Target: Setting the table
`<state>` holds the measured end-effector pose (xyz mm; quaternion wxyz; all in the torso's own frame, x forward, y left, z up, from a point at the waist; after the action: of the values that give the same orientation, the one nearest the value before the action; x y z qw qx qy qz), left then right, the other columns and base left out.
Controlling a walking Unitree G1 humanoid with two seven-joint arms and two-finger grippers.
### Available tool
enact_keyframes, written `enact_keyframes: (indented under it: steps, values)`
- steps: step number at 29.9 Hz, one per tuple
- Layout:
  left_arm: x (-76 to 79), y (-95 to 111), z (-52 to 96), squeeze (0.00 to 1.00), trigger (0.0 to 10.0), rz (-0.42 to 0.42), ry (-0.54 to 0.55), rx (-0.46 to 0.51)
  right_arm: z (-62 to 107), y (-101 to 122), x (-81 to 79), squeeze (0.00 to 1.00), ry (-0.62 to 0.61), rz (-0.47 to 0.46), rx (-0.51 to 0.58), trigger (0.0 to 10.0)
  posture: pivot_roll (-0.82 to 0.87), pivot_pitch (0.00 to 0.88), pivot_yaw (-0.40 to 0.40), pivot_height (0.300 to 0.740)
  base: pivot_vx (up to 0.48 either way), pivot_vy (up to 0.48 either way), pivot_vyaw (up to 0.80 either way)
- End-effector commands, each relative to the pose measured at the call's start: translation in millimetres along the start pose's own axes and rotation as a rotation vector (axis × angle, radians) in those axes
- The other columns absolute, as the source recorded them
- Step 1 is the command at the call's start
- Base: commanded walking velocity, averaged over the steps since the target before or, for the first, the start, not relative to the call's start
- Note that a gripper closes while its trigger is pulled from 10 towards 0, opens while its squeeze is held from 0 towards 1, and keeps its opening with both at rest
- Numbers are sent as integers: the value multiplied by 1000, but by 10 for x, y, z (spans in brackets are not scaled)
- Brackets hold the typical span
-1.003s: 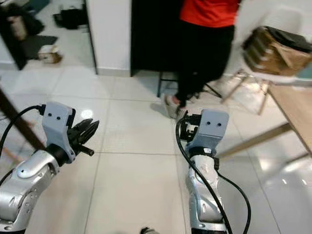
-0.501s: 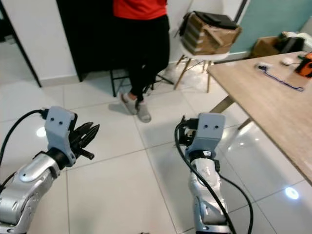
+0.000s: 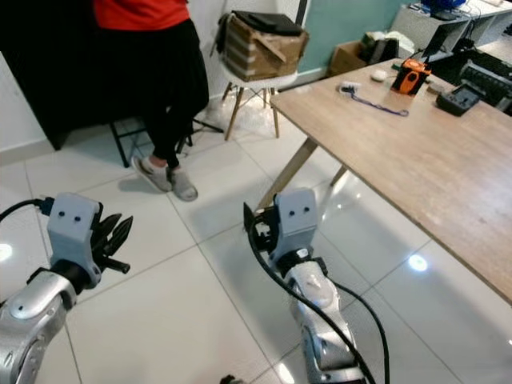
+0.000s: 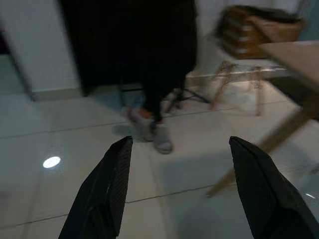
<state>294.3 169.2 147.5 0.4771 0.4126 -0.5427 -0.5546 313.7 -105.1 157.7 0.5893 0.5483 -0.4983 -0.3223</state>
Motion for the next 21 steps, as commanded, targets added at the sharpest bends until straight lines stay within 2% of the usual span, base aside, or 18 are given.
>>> enact_keyframes:
  steps: [1, 8, 10, 21]
  values:
    - [-8, -25, 10, 0, 10000, -2, 3, -3, 7, -40, -2, 0, 10, -13, -11, 10000, 14, 66, 30, 740, 0, 0, 0]
    - [-12, -21, 7, 0, 10000, -2, -1, -3, 14, -47, -45, 0, 25, -26, -11, 10000, 16, 66, 35, 740, 0, 0, 0]
    - [-4, -16, 0, 0, 10000, -1, -3, -1, 6, -45, -46, 0, 21, -30, -9, 10000, 15, 66, 35, 740, 0, 0, -800]
    - [54, 28, -72, 0, 10000, 29, -11, 18, -7, -29, 5, 0, -24, -31, 0, 10000, 10, 66, 34, 740, 0, 0, 0]
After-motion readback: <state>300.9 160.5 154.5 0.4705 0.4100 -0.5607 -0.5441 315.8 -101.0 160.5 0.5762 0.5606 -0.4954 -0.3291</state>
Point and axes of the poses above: a point about 5 cm out from each wrist's last joint towards the gripper, its own z axis pointing back from the gripper into the wrist, its own y axis along the axis of the wrist's last joint, x = y × z, the point moved 3 cm from there along -z, pointing out of the wrist towards the gripper, and after that the axes turned 11 degrees about z, right-handed, at the moved point
